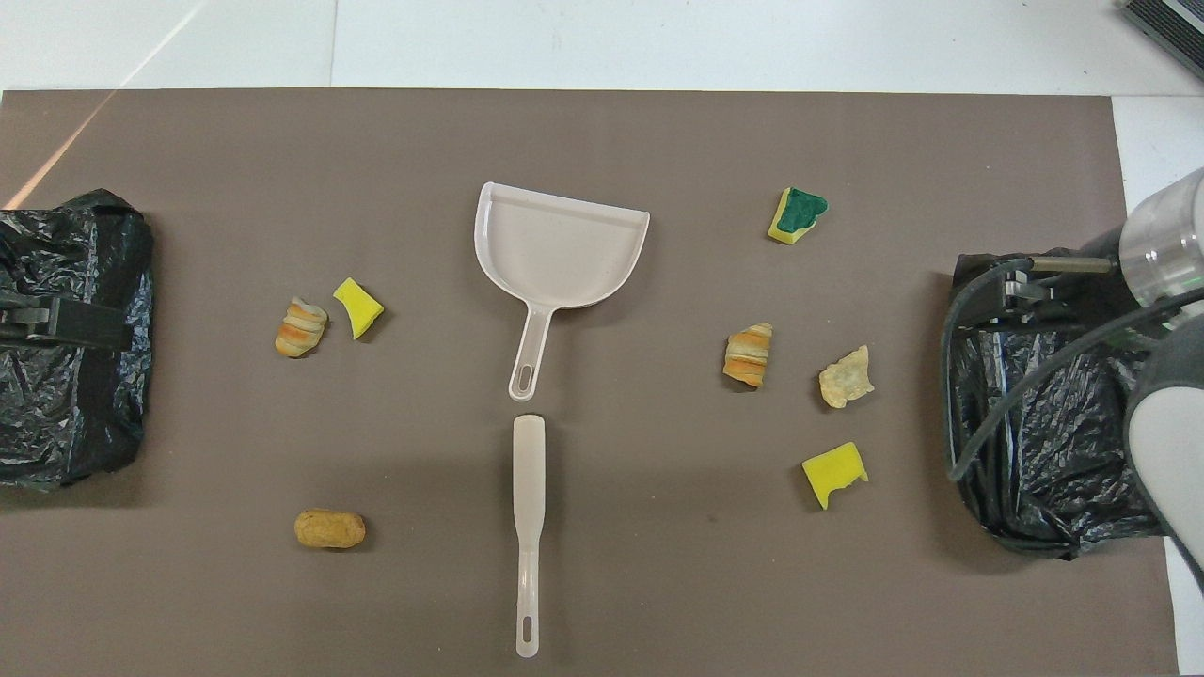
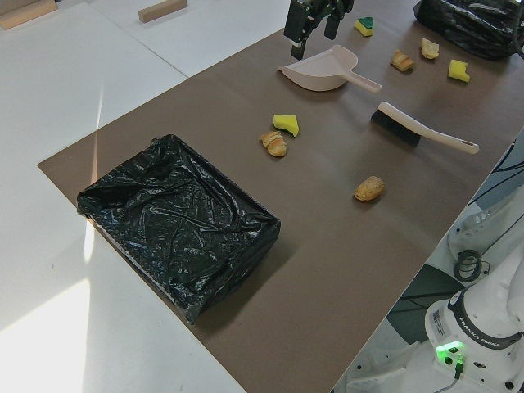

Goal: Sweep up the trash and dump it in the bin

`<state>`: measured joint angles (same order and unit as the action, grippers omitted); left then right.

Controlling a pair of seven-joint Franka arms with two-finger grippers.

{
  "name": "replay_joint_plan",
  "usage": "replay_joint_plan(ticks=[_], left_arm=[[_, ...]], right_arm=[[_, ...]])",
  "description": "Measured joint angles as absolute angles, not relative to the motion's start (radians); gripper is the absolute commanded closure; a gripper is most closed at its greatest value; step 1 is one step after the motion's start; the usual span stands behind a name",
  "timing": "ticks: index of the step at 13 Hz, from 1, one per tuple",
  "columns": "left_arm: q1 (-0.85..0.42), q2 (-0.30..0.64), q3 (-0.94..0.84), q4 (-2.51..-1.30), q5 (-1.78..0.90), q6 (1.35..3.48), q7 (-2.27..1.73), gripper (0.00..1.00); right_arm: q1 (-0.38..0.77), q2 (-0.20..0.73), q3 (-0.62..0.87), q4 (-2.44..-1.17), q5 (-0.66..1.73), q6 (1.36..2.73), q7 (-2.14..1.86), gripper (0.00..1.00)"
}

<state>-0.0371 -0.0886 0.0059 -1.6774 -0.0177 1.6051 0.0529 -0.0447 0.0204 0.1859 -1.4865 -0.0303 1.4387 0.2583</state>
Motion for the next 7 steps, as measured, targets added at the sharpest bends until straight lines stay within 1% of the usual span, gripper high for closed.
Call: replay_joint_plan(ticks=[4, 7], left_arm=[[-0.038, -0.089, 0.005, -1.677, -0.018, 1.601, 0.053, 0.00], [-0.042, -0.088, 0.005, -1.678, -0.018, 1.600, 0.053, 0.00]], right_arm=[[-0.044, -0.013, 0.187, -1.534, -0.030, 1.442, 0.258, 0.00], [-0.044, -0.021, 0.187, -1.547, -0.030, 1.445, 0.258, 0.00]])
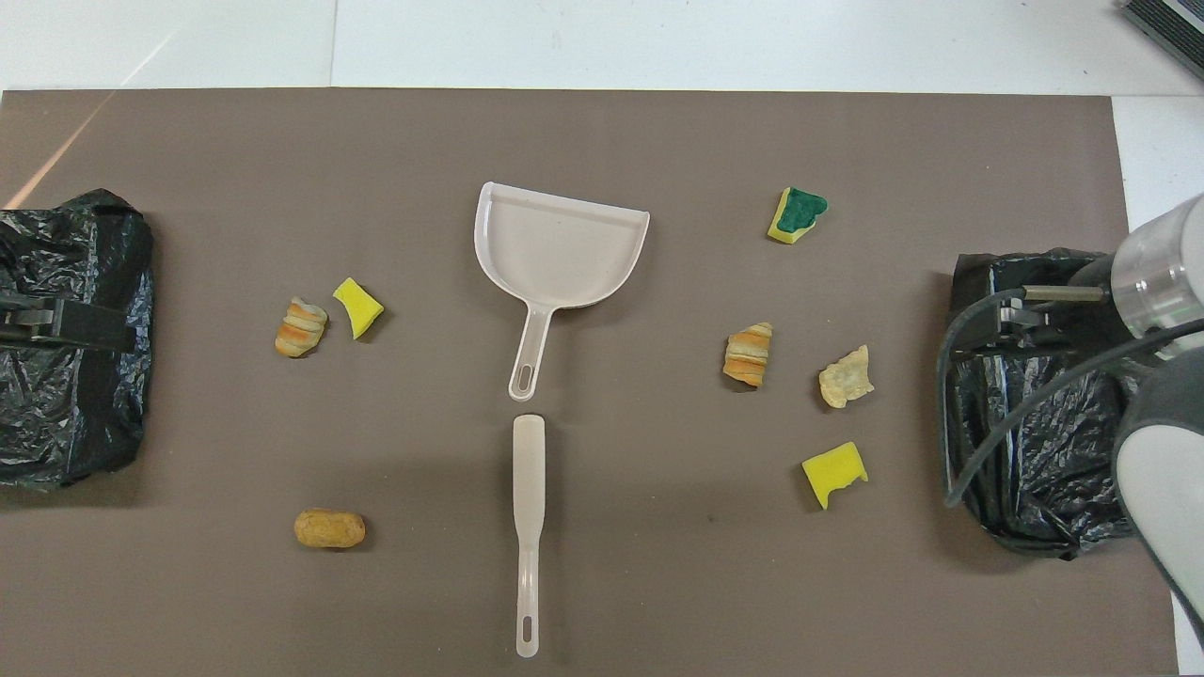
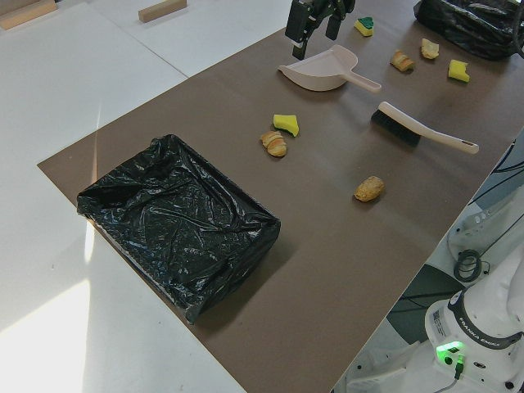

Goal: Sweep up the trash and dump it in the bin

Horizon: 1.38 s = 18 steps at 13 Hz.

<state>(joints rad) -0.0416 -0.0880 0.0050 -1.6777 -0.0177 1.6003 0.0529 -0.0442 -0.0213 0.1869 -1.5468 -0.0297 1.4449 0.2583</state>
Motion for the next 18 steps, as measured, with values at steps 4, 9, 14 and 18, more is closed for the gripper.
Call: replay_joint_plan(ticks=[4, 9, 14, 18], left_arm=[[-0.055, -0.081, -0.003, -1.694, -0.020, 1.600, 0.053, 0.00], [-0.135, -0.080, -0.008, -1.777, -0.021, 1.623, 0.052, 0.00], [-0.218, -0.174, -0.009, -2.009, -0.055, 1.763, 0.017, 0.00], [-0.386, -0.235, -0.012, -2.210, -0.060, 1.934, -0.121, 0.00]], right_arm=[[-0.044, -0.021, 0.187, -1.549, -0.030, 1.445, 0.258, 0.00], [-0.044, -0.021, 0.187, -1.551, -0.025, 1.464, 0.258, 0.00], [0.010, 0.006, 0.188, -1.564, -0.017, 1.577, 0.289, 0.00], [0.157, 0.131, 0.190, -1.561, -0.019, 1.731, 0.450, 0.00]])
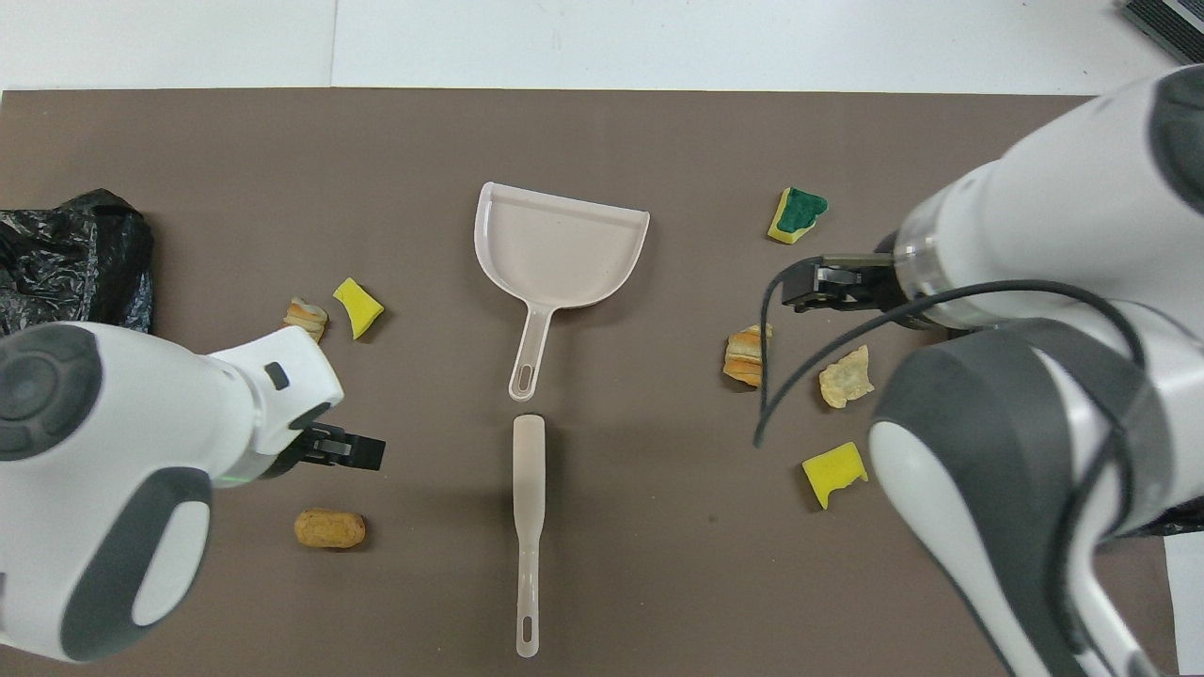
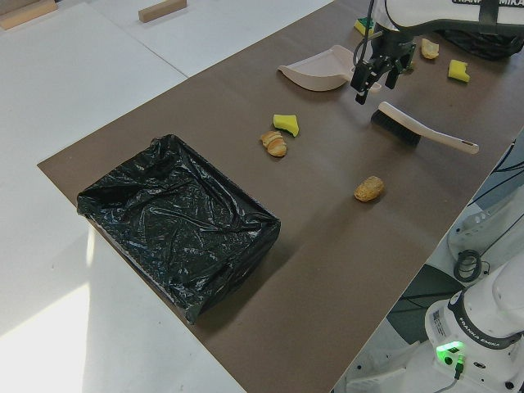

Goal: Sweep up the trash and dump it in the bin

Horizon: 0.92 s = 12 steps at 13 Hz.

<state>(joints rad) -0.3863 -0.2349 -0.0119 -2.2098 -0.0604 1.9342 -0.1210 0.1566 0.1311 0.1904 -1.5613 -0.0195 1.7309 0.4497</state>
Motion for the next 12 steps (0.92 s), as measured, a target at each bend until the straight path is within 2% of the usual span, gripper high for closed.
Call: replay_joint_plan(ticks=[4, 7, 10, 11, 12], left_arm=[[-0.634, -0.229, -0.016, -2.408, -0.061, 2.196, -0.346, 0.00], [-0.786, -0.214, -0.017, -2.560, -0.061, 2.413, -0.484, 0.00], [-0.876, -0.184, -0.018, -2.590, -0.061, 2.496, -0.584, 0.00], [-0.882, -0.182, -0.018, -2.590, -0.061, 2.496, -0.600, 0.26], [-0.884, -0.182, -0.019, -2.590, -0.061, 2.496, -0.614, 0.39]], right_arm=[[0.287, 0.340, 0.189, -1.489, -0.038, 1.891, 0.611, 0.00], [0.392, 0.491, 0.185, -1.381, -0.093, 1.909, 0.755, 0.00], [0.478, 0.600, 0.181, -1.305, -0.113, 1.960, 0.850, 0.00], [0.488, 0.624, 0.180, -1.298, -0.113, 1.990, 0.861, 0.00], [0.492, 0.642, 0.179, -1.294, -0.113, 2.011, 0.862, 0.00]])
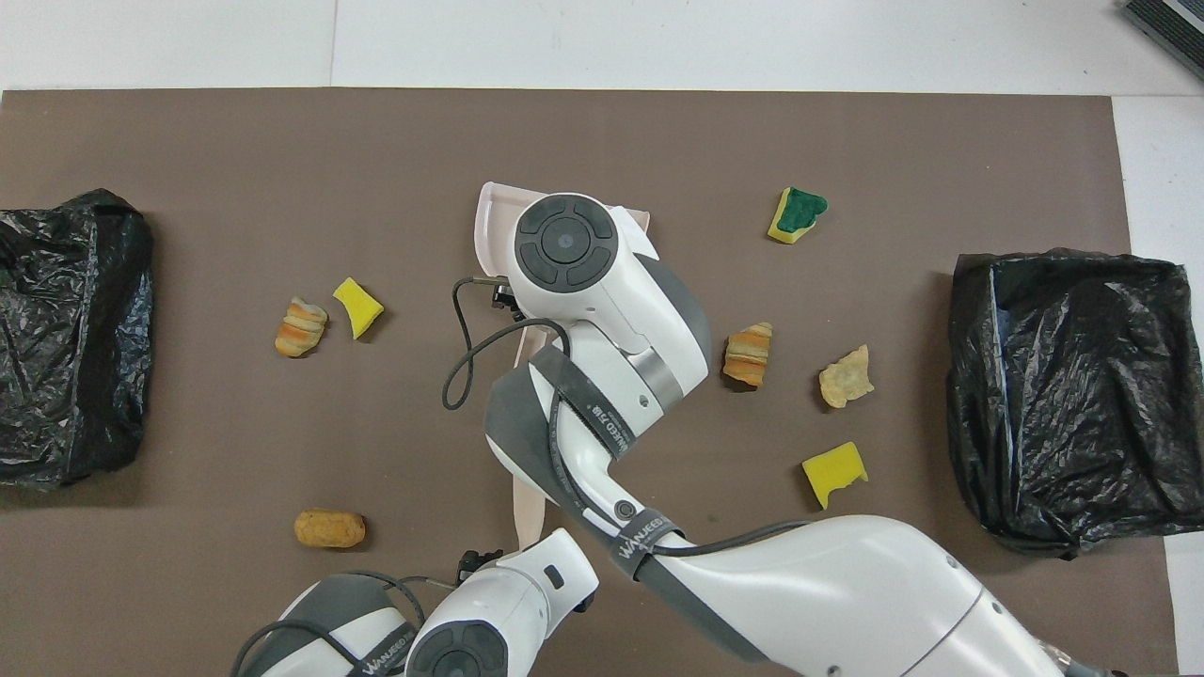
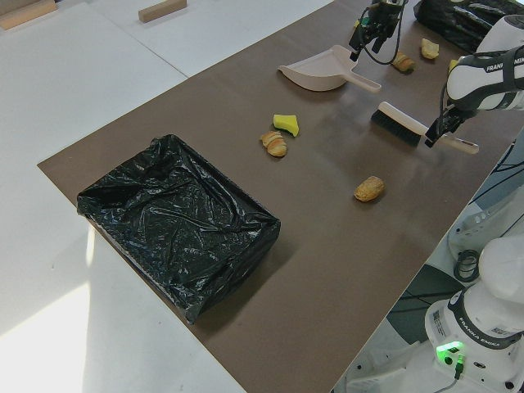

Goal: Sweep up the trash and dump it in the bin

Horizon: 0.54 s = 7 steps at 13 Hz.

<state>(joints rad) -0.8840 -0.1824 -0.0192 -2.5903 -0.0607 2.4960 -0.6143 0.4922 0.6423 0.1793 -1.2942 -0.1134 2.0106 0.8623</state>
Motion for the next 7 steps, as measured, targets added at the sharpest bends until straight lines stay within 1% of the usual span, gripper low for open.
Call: replay_joint_plan(ticks=[3, 6, 7], left_arm=[[-0.884, -0.182, -0.023, -2.590, -0.061, 2.495, -0.629, 0.38], [-0.883, -0.185, -0.017, -2.588, -0.060, 2.489, -0.633, 0.38], [-0.880, -0.190, -0.015, -2.586, -0.060, 2.475, -0.634, 0.39]], right_arm=[[0.518, 0.688, 0.178, -1.285, -0.121, 2.052, 0.862, 0.00], [0.538, 0.700, 0.178, -1.281, -0.142, 2.057, 0.862, 0.00], [0.538, 0.701, 0.178, -1.281, -0.142, 2.057, 0.862, 0.12]])
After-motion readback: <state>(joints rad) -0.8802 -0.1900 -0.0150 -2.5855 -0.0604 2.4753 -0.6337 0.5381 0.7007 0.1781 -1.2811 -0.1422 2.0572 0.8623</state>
